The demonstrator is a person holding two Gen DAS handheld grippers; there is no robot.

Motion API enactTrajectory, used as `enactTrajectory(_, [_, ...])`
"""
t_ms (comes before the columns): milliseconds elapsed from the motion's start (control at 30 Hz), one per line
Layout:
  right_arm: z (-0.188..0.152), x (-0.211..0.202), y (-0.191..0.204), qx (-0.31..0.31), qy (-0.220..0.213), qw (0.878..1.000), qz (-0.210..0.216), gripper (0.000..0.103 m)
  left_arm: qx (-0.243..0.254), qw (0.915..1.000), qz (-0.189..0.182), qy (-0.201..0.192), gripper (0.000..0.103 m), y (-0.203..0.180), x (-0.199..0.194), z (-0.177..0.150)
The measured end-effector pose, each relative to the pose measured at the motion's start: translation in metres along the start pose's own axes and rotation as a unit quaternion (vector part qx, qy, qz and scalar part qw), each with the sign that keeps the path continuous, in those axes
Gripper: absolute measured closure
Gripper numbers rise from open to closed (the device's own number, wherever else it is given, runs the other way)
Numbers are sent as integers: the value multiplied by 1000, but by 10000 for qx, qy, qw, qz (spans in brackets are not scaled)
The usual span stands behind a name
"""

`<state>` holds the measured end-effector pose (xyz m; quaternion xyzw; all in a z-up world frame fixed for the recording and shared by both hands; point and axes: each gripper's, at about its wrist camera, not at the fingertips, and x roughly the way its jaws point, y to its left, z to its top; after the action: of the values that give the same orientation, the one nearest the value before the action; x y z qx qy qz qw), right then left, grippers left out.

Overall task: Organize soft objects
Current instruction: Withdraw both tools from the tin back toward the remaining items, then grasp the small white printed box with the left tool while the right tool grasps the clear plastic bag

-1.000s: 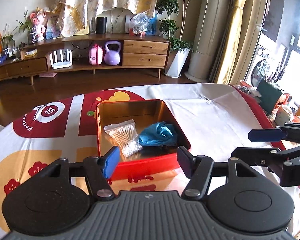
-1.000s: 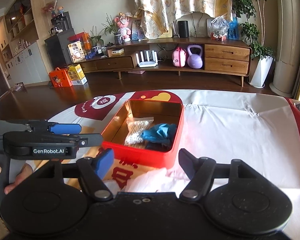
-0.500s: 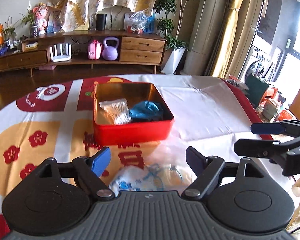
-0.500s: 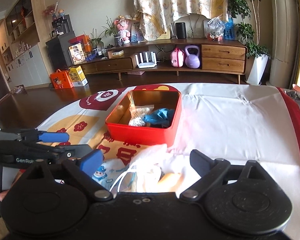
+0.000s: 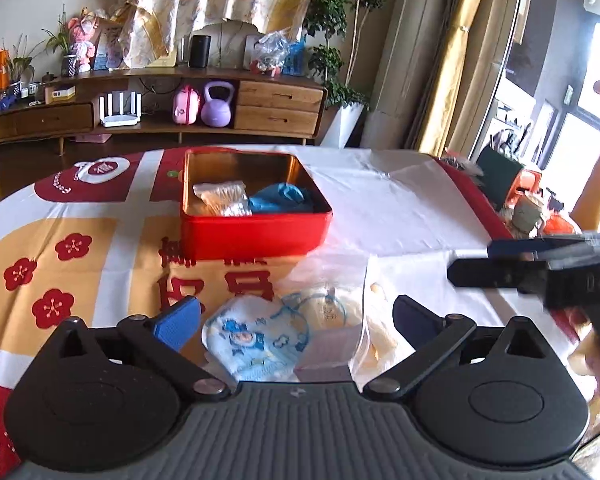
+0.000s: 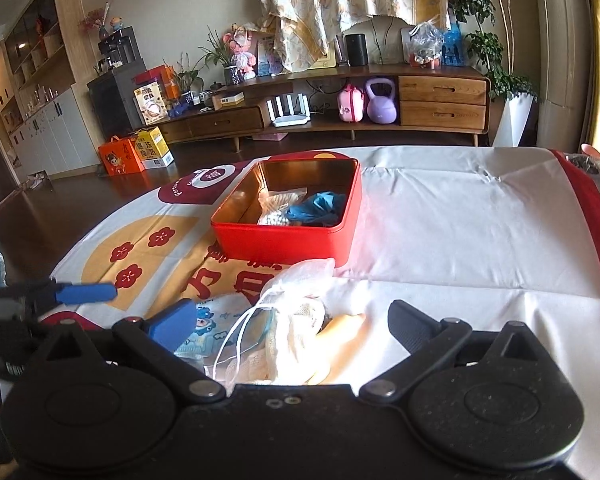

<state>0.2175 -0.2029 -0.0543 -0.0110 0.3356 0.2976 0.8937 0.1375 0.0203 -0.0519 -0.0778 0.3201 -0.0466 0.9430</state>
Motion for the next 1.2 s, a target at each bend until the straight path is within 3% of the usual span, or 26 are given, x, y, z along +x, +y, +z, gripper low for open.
enactTrajectory(200, [0,13,-1,-21,111,9999,-13,1,56,9995,-37,296,0,-2,9,-18])
enactTrajectory(500, [9,38,-1,-91,283,9995,-83,2,140,9989,-99,435,0,0,24,-35])
enactTrajectory(833, [21,66,10,-293,389,9987,-140,6,69,9994,-130,308,1,5,29,-33])
enactTrajectory(1033, [28,80,14,-351,449,9983,-136,12,89,9991,-281,302,16,1,32,-28])
enactTrajectory(1133, [30,88,16,-362,514,9980,-105,16,-76,9985,-369,398,30,6,38,-25])
enactTrajectory(1200, [30,94,18,-391,578,9975,-137,20,-169,9978,-447,470,32,10,42,-24])
